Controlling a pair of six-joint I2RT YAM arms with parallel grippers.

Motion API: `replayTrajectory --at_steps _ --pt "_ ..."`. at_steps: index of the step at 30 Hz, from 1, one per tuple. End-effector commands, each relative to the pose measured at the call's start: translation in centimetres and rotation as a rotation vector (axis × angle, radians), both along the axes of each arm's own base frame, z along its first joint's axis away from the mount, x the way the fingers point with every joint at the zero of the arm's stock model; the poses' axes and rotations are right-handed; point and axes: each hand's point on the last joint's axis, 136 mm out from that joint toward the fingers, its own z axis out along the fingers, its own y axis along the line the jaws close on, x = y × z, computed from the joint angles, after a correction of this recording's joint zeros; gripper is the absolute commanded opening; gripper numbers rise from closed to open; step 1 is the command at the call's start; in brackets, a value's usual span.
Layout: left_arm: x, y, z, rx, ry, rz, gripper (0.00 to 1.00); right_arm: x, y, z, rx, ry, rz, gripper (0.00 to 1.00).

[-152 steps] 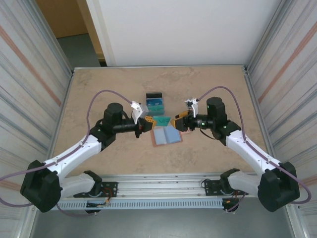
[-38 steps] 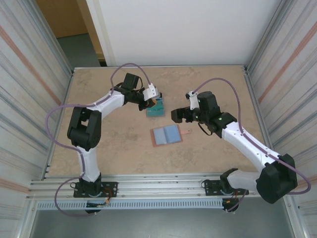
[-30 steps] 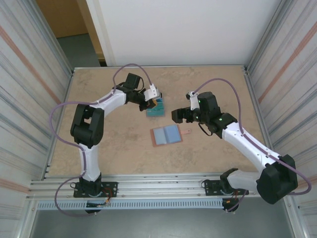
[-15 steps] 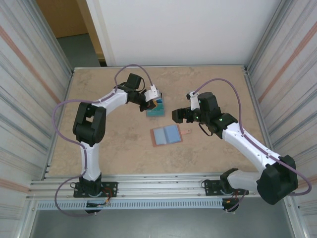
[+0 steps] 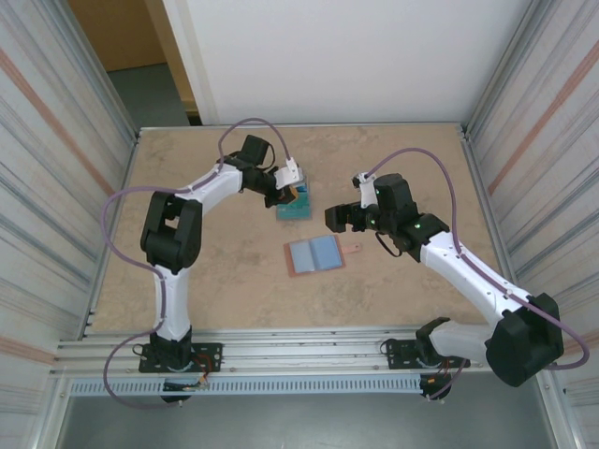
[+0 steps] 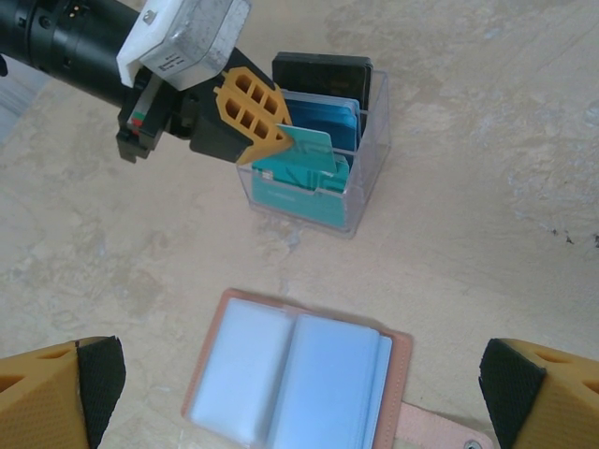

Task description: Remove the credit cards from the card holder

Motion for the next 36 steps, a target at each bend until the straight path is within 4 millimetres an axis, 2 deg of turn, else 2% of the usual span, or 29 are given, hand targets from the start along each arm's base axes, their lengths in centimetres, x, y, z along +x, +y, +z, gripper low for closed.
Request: replayTrajectory --at_steps 1,8,14,22,26,27,36 --pt "-0.1 0.2 -0.8 0.007 0.037 -0.024 0.0 -0.4 -0.3 0.2 0.011 0.0 -0.007 0.98" --pt "-0.2 0.1 -1.3 0.033 0.06 -0.034 0.0 -0.5 -0.3 0.4 0.013 -0.005 -0.005 0.99" --pt "-0.2 0.1 -1.6 0.046 0.06 -0.032 0.08 -0.5 -0.3 0.4 0.012 -0.004 -0.001 0.98" --pt "0.0 0.0 -0.4 0.03 0.03 -0.018 0.22 -0.5 -0.4 0.6 0.008 -0.011 -0.003 0.99" --pt "0.2 0.1 0.4 0.02 -0.001 -0.002 0.22 -0.5 -0.5 0.6 0.007 -0.015 -0.007 0.98" --pt "0.3 0.1 2.0 0.006 -0.033 0.002 0.22 -0.5 -0.6 0.6 0.005 -0.017 -0.01 0.98" --pt "-0.4 1.3 8.0 -0.066 -0.165 0.124 0.22 -0.3 -2.3 1.2 -0.023 -0.06 -0.088 0.98"
